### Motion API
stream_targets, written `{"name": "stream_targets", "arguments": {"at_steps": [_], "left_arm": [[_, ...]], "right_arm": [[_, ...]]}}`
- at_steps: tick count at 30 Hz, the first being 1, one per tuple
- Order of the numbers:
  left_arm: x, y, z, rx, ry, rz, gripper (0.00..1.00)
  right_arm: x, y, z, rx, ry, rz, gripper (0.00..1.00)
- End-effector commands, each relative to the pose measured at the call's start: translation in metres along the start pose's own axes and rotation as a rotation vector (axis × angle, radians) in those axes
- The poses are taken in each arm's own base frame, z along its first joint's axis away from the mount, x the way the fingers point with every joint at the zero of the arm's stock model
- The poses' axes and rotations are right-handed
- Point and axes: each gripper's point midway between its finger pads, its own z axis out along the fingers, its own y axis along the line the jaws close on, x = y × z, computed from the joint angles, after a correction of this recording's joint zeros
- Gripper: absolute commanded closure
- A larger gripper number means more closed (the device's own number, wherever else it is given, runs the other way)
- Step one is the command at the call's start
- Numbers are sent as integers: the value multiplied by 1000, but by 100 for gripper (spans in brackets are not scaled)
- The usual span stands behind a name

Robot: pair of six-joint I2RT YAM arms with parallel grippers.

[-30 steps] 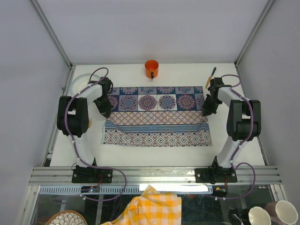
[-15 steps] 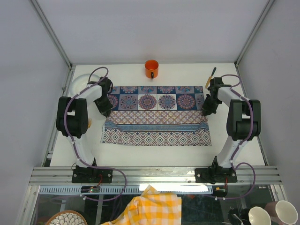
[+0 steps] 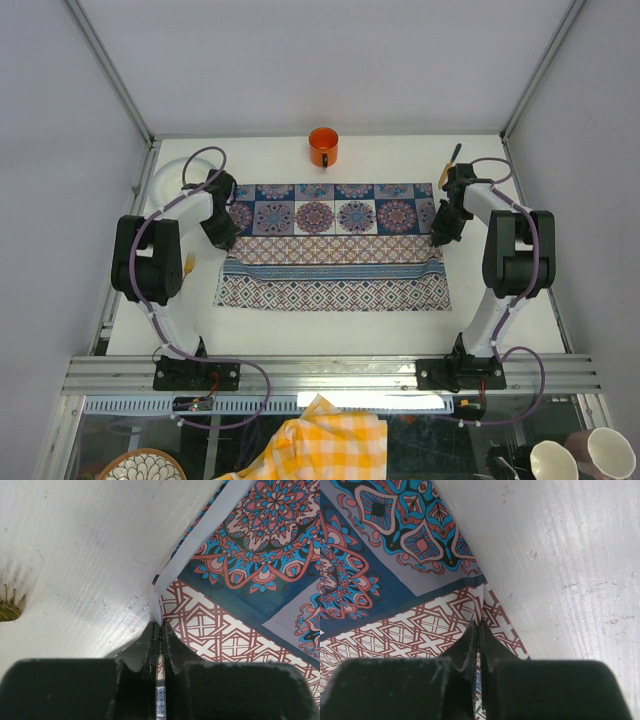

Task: Set the dinner table for one person
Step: Adjust the napkin at the center of the board.

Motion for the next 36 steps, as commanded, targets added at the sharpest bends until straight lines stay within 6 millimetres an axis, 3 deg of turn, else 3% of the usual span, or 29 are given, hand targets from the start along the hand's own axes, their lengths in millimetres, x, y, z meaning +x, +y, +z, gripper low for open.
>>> {"name": "stream_targets", "arguments": {"at_steps": [1, 10, 12, 17, 19, 28, 32, 36], "left_arm": [[4, 28, 17, -96, -4, -18, 100], [13, 24, 9, -68, 4, -19, 100], [13, 25, 2, -69, -7, -20, 92], [9, 33, -21, -87, -55, -29, 55], [3, 34, -30, -86, -80, -36, 47], [-11, 36, -49, -98, -128, -44, 38], [-19, 33, -65, -77, -158, -55, 38], [-36, 31, -99, -30, -239, -82, 38]], "right_arm": [[-26, -8, 2, 45, -93, -3, 100], [-27, -11, -3, 59, -107, 0, 100], [-29, -12, -6, 65, -119, 1, 96], [-33, -12, -15, 69, -143, 2, 86], [-34, -12, -16, 67, -147, 5, 84], [-34, -12, -22, 67, -161, 11, 72], [-40, -14, -42, 86, -199, 1, 67], [-59, -19, -97, 148, -366, -2, 58]]}}
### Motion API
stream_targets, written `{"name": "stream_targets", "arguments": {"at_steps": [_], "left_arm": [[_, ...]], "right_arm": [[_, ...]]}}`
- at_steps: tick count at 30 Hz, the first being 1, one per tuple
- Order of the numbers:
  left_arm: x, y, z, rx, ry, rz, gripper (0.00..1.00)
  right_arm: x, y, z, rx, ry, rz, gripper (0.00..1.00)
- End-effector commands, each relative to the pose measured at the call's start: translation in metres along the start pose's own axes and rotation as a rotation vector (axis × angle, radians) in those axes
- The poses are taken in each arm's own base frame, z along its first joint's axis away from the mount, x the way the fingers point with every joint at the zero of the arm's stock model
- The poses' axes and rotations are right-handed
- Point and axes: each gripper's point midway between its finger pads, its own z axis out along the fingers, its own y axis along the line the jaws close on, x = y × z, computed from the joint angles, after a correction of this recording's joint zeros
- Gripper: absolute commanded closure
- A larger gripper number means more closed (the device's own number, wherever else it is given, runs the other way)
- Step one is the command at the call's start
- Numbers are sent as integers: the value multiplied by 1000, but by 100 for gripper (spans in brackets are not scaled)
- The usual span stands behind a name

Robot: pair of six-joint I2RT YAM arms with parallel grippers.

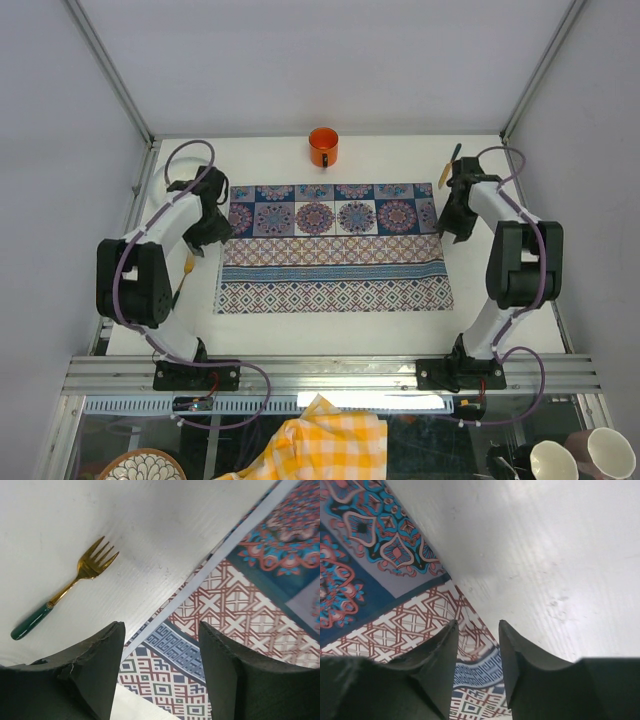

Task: Set the dinner table for one person
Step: Adjust the napkin at the center of the board.

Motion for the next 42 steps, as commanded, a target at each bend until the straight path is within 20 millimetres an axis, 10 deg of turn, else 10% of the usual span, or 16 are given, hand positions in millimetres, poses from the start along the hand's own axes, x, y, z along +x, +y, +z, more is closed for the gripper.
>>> {"name": "stream_targets", "arguments": {"at_steps": [1, 5, 11, 23, 27, 35, 42], "left_arm": [[-44, -4, -60, 101, -184, -73, 38], [-47, -12, -74, 180, -194, -76, 38], [-20, -47, -63, 350, -82, -28, 40], [-14, -65, -62, 467, -98, 10, 31], [-9, -68, -56, 464, -72, 10, 31], [-3, -70, -49, 459, -47, 16, 32], [-1, -69, -48, 458, -43, 22, 32]], "right_arm": [[-57, -13, -87, 53, -312, 23, 54], [-68, -15, -110, 50, -384, 27, 37], [-40, 29, -83, -168, -229, -32, 1], [-18, 35, -70, -199, -171, -48, 1], [-3, 44, -65, -245, -142, -41, 12], [22, 65, -50, -356, -53, -32, 96], [33, 51, -33, -269, -3, -11, 76]]}}
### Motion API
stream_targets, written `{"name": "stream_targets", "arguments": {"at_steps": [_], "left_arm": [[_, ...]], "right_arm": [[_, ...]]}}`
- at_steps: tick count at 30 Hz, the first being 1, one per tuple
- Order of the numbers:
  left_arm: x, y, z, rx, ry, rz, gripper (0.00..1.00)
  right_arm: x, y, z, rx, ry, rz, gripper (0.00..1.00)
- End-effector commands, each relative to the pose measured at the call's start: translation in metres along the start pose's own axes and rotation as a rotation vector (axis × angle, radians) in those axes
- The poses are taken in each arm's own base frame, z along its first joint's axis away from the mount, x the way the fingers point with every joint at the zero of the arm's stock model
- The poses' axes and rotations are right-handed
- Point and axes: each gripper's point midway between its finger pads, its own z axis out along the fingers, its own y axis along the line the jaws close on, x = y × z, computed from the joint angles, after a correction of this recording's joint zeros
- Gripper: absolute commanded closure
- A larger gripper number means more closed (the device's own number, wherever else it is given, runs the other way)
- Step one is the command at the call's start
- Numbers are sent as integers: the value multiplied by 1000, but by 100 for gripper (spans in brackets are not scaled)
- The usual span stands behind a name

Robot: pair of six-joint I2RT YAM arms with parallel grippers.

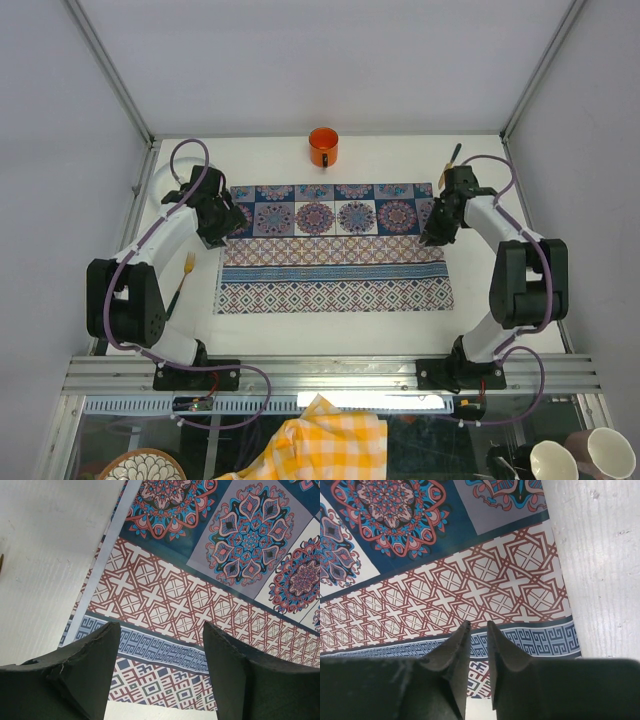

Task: Set the dinner table for one person
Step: Adjust the napkin at the center of the board.

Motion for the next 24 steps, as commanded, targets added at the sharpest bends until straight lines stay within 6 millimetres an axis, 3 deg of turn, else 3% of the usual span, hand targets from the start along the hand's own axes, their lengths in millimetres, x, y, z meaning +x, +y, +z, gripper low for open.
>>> {"name": "stream_targets", "arguments": {"at_steps": [1, 10, 19, 22, 24], "left_arm": [[-1, -9, 0, 43, -11, 25, 32], [0, -9, -1, 46, -7, 30, 32], [-2, -8, -3, 42, -13, 37, 32], [-1, -8, -2, 43, -10, 38, 32], [-1, -8, -2, 42, -12, 37, 32]], "right_arm": [[-3, -4, 6, 34, -8, 11, 76], [4, -37, 14, 188, 28, 19, 71], [0, -84, 15, 350, 31, 74, 67], [-8, -112, 0, 512, -21, 97, 76], [-21, -132, -26, 668, -116, 123, 85]]}}
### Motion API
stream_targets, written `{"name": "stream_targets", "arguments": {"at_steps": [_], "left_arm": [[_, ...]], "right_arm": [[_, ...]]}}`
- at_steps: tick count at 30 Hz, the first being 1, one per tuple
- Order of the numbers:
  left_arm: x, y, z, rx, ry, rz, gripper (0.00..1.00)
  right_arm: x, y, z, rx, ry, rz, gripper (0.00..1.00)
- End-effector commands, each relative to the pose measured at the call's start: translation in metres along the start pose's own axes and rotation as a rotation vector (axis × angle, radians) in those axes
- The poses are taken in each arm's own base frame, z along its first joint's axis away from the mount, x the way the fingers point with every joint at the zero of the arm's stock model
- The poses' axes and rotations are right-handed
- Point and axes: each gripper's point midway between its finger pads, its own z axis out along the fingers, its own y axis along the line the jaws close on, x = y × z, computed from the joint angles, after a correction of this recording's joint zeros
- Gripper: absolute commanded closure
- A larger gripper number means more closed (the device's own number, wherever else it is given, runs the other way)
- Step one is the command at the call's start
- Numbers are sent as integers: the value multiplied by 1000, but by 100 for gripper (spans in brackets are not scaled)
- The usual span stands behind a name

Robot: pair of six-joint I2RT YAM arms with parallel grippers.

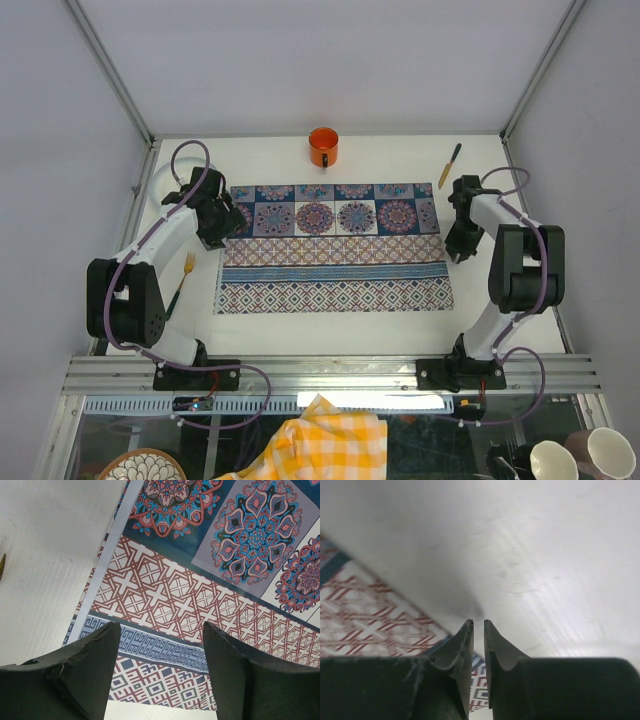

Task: Set the dinner table for one person
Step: Adjust the napkin at the center of the board.

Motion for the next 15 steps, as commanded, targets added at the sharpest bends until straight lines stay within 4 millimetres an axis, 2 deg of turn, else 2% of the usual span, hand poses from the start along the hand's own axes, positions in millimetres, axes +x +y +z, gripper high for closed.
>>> {"name": "stream_targets", "arguments": {"at_steps": [1, 3, 5, 8, 12, 13, 15], "left_arm": [[-5, -11, -4, 46, -19, 19, 32], [-5, -11, -3, 43, -17, 15, 32], [-4, -12, -1, 45, -11, 11, 32], [-2, -14, 1, 54, -6, 1, 32], [-11, -18, 2, 67, -33, 18, 31], [-15, -21, 2, 73, -43, 26, 31], [-25, -29, 2, 90, -67, 46, 30]], "right_arm": [[-33, -57, -35, 307, -203, 92, 85], [-42, -61, -54, 311, -284, 109, 84], [-47, -50, -67, 223, -323, 113, 78], [-50, -15, -77, 4, -338, 80, 65], [-41, 45, -84, -341, -293, -18, 42], [-35, 64, -88, -454, -267, -48, 39], [-26, 87, -93, -576, -222, -92, 36]]}}
